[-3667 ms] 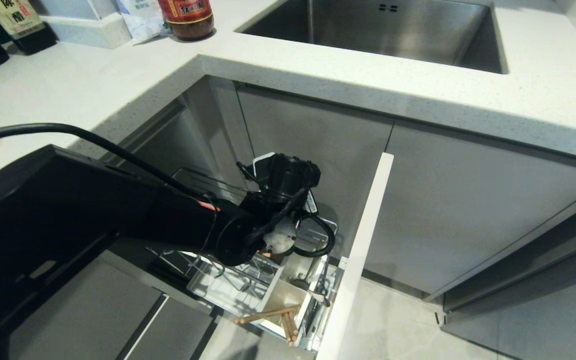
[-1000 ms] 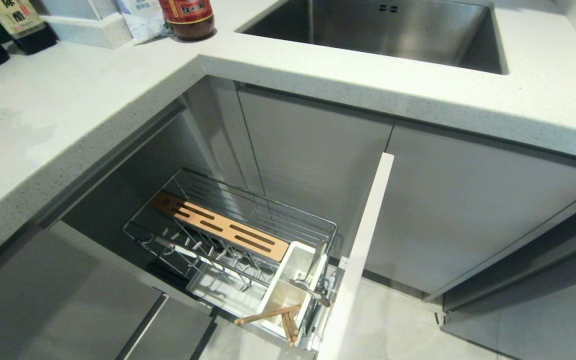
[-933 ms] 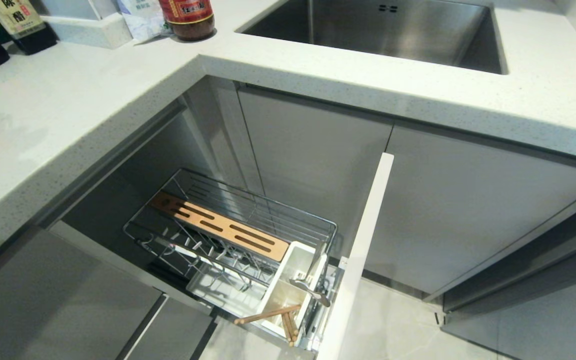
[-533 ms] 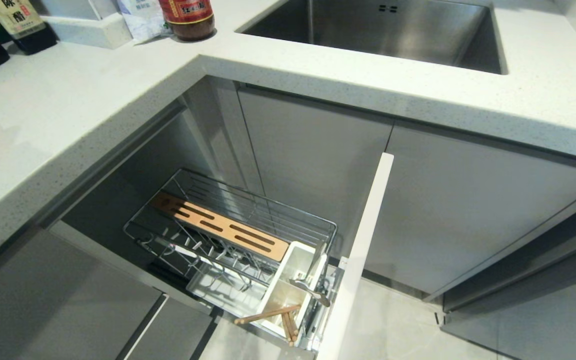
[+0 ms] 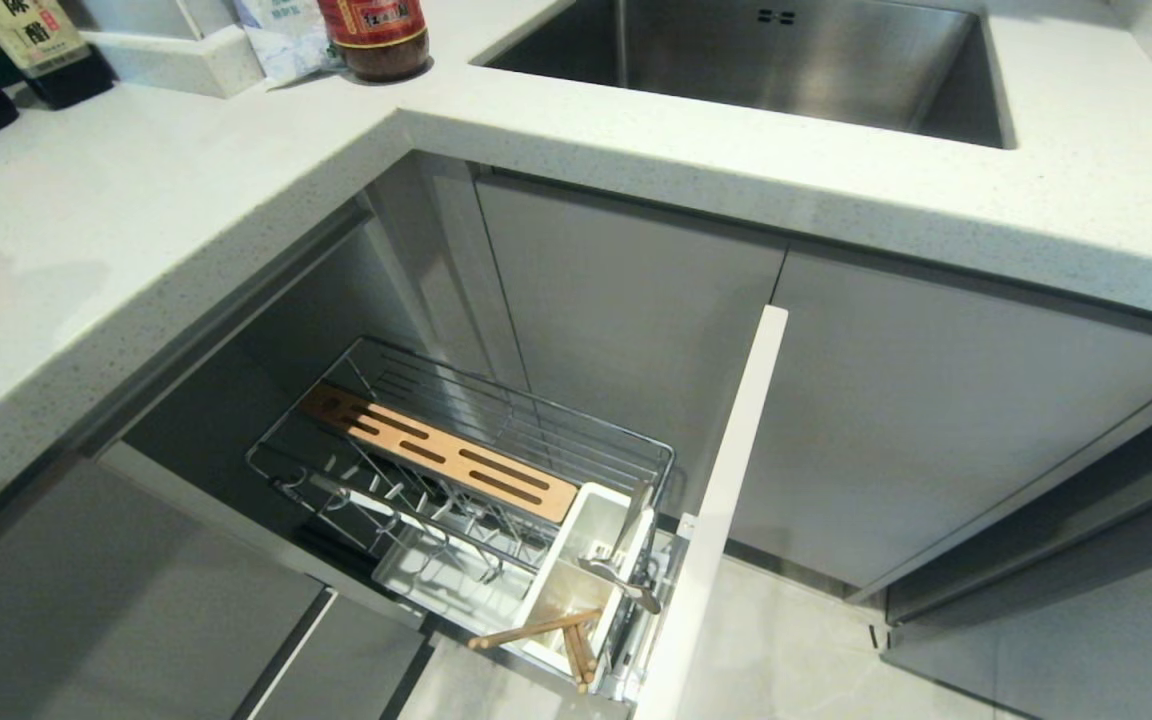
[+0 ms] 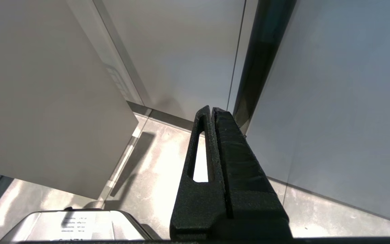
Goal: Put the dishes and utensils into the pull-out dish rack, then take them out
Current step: Take the bowl out of the cupboard
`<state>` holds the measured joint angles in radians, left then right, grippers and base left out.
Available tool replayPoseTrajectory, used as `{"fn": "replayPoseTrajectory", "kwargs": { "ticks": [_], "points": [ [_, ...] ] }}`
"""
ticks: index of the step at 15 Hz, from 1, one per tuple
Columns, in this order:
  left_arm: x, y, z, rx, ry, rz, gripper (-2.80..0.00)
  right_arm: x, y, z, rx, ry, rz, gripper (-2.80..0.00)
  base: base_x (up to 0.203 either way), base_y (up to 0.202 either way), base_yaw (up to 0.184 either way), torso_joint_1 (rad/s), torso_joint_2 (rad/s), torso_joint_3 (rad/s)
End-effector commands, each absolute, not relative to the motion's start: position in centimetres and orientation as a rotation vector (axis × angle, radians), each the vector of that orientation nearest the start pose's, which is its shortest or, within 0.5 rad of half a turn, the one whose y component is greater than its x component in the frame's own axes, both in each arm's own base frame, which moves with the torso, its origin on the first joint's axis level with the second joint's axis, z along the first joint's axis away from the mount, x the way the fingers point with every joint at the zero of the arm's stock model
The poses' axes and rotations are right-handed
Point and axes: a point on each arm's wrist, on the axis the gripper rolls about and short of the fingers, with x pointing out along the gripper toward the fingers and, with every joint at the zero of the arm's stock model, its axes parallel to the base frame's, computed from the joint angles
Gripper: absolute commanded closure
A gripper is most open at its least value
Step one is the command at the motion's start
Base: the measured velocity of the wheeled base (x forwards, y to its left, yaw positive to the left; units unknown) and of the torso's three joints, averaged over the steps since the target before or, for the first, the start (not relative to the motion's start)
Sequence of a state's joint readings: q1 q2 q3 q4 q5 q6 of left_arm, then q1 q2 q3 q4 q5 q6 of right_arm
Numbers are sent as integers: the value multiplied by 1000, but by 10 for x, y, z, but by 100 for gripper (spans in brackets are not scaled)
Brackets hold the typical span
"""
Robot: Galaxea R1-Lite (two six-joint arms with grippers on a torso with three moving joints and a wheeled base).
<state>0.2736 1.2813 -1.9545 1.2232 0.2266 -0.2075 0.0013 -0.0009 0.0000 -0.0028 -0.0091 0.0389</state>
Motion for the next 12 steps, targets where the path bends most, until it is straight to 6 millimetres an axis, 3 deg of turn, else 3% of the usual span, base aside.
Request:
{"fn": "replayPoseTrajectory", "kwargs": {
  "ticks": [1, 12],
  "points": [
    [95, 32, 400, -211, 533, 544, 0, -23, 0, 76, 37, -3, -8, 0, 0, 0, 0, 0, 0, 0],
    [123, 40, 392, -211, 596, 552, 0, -23, 0, 76, 38, -3, -8, 0, 0, 0, 0, 0, 0, 0]
  ]
}}
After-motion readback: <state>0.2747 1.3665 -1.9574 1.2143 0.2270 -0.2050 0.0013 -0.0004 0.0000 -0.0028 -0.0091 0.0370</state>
